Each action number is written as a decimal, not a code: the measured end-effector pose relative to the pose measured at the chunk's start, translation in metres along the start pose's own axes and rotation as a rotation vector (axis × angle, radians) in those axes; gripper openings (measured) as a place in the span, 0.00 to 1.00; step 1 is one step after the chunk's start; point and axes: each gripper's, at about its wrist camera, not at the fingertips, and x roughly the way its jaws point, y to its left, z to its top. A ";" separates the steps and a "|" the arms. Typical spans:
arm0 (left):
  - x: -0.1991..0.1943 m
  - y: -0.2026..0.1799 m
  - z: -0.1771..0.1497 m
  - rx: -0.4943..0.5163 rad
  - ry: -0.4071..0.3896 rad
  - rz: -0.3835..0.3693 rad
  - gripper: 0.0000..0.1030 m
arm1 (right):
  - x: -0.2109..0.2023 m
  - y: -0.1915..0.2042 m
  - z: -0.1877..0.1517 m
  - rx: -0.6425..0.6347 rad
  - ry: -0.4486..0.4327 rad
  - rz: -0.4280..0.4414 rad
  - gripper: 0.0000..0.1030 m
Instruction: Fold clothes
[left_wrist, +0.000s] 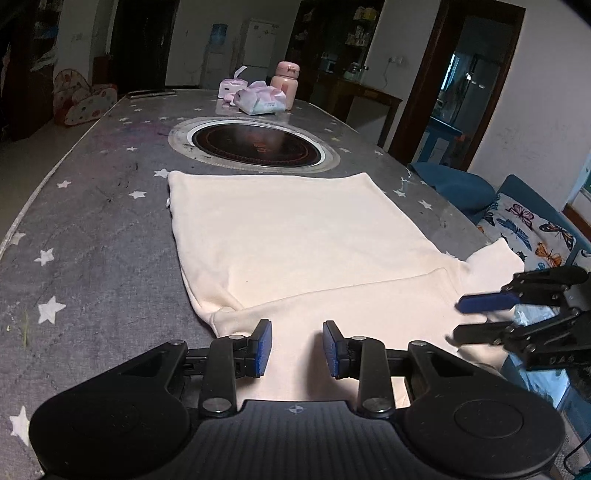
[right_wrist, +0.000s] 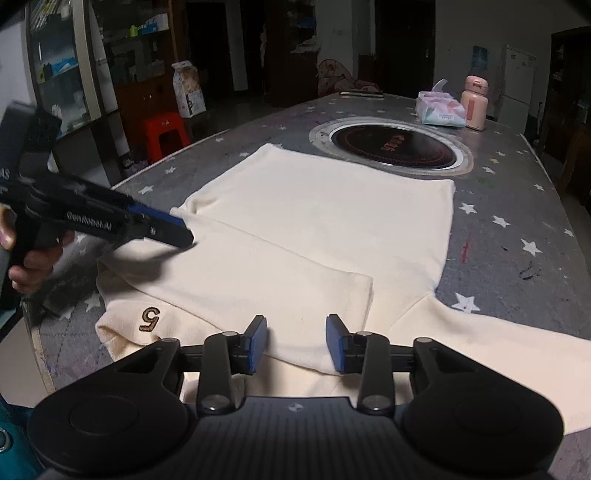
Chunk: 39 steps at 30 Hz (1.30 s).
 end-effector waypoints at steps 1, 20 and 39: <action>0.000 -0.001 0.000 0.003 -0.001 0.000 0.37 | -0.003 -0.002 0.000 0.009 -0.009 -0.005 0.39; -0.005 -0.033 0.010 0.069 -0.022 0.040 0.73 | -0.065 -0.130 -0.057 0.392 -0.101 -0.390 0.41; 0.000 -0.046 0.011 0.101 -0.001 0.076 0.82 | -0.074 -0.221 -0.102 0.700 -0.206 -0.409 0.15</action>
